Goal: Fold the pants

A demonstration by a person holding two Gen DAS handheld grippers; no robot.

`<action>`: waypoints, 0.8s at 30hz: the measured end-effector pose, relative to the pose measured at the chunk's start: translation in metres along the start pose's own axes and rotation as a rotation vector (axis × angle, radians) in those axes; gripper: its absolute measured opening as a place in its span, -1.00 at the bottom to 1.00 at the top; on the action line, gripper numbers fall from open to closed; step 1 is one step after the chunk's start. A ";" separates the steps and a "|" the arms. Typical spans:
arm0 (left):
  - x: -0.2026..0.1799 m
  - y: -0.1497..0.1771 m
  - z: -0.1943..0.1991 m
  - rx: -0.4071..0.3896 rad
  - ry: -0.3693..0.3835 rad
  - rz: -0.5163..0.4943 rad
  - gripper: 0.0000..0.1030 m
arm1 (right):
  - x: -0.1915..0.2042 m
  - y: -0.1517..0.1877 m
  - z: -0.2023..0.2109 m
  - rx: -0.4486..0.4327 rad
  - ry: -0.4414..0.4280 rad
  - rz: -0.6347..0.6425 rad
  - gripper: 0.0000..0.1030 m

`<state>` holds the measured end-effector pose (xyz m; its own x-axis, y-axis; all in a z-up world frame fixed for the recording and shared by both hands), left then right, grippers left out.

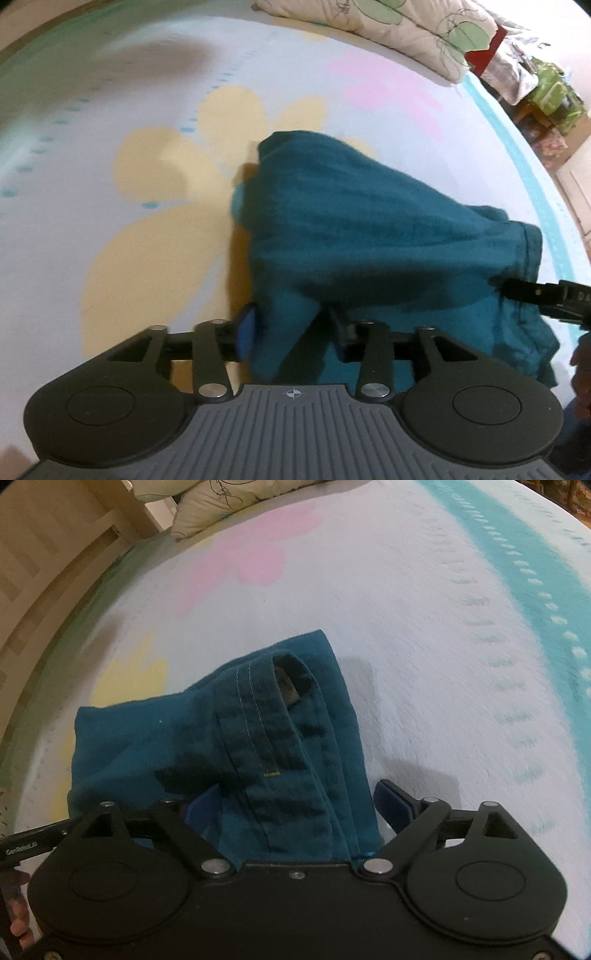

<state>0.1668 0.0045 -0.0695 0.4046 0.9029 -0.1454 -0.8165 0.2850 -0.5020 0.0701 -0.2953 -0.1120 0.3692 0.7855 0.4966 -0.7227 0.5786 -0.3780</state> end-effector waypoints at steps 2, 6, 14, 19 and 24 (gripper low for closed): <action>-0.004 -0.006 -0.006 -0.003 0.004 -0.018 -0.06 | -0.001 -0.003 -0.004 -0.007 -0.018 0.002 0.79; -0.013 -0.016 -0.019 -0.012 0.011 -0.039 0.19 | -0.004 -0.014 -0.012 -0.015 -0.044 0.020 0.79; -0.027 -0.018 -0.023 -0.026 -0.008 -0.056 -0.10 | 0.002 -0.014 -0.010 0.004 -0.081 0.052 -0.23; -0.036 -0.016 0.000 -0.088 -0.098 -0.088 -0.78 | 0.024 -0.007 0.003 -0.009 -0.050 0.127 -0.48; -0.038 -0.024 0.033 -0.157 -0.139 -0.121 -0.80 | 0.068 -0.015 0.028 -0.062 -0.082 0.202 -0.50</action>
<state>0.1574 -0.0257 -0.0237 0.4262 0.9039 0.0366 -0.6872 0.3498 -0.6367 0.0899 -0.2566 -0.0503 0.1698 0.8681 0.4665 -0.7387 0.4255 -0.5228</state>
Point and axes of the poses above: each gripper's, at about its wrist camera, not at the fingertips, and z roughly against the way its jaws point, x to its left, y to its underside, the point moved 5 cm from there along -z, roughly the way its jaws point, and after that the axes turned 4 degrees about -z, right-handed, at the moved point
